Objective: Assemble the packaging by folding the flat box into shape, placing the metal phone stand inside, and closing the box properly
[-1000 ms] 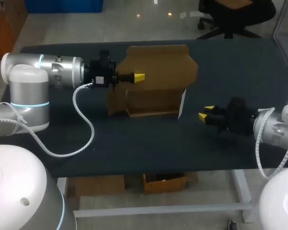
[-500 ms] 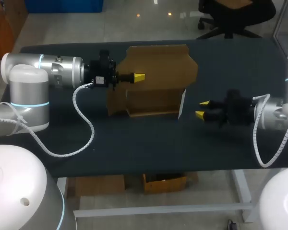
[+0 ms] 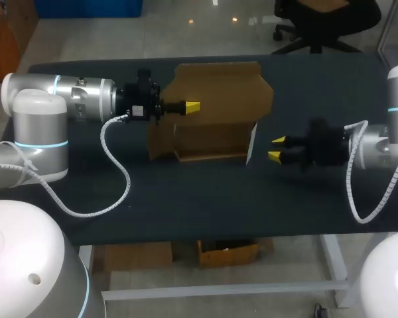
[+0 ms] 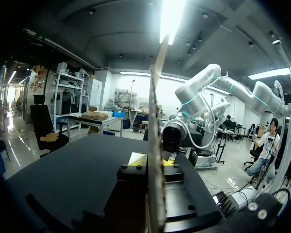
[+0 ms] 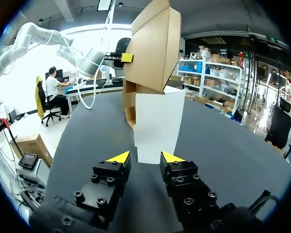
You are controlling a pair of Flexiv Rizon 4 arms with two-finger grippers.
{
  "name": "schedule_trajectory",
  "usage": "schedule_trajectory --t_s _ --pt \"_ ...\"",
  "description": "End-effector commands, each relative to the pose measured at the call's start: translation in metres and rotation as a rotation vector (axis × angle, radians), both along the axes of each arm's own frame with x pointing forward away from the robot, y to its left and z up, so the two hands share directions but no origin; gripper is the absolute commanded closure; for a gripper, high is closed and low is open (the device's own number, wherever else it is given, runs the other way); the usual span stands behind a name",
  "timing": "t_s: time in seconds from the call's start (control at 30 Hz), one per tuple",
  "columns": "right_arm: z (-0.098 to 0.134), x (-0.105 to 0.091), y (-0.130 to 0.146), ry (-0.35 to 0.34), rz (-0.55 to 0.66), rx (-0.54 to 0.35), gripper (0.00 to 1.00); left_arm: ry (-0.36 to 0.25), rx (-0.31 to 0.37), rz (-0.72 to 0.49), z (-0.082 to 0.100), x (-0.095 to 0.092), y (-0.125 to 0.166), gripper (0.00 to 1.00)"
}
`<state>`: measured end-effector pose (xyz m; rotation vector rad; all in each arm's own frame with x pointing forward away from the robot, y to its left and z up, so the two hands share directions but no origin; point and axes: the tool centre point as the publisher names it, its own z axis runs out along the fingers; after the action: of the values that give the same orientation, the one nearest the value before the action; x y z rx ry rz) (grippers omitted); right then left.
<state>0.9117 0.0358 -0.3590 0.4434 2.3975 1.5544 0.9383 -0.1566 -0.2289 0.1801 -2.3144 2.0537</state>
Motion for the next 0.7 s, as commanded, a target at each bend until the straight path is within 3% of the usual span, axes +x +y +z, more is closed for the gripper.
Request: schedule_trajectory --t_s 0.03,0.7 --pt "0.004 0.0 0.009 0.002 -0.02 -0.011 0.6 0.001 0.0 -0.002 -0.003 0.0 0.0 1.0" --pt "-0.002 0.025 0.025 0.004 -0.036 -0.008 0.58 0.001 0.0 -0.002 -0.003 0.0 0.0 1.0"
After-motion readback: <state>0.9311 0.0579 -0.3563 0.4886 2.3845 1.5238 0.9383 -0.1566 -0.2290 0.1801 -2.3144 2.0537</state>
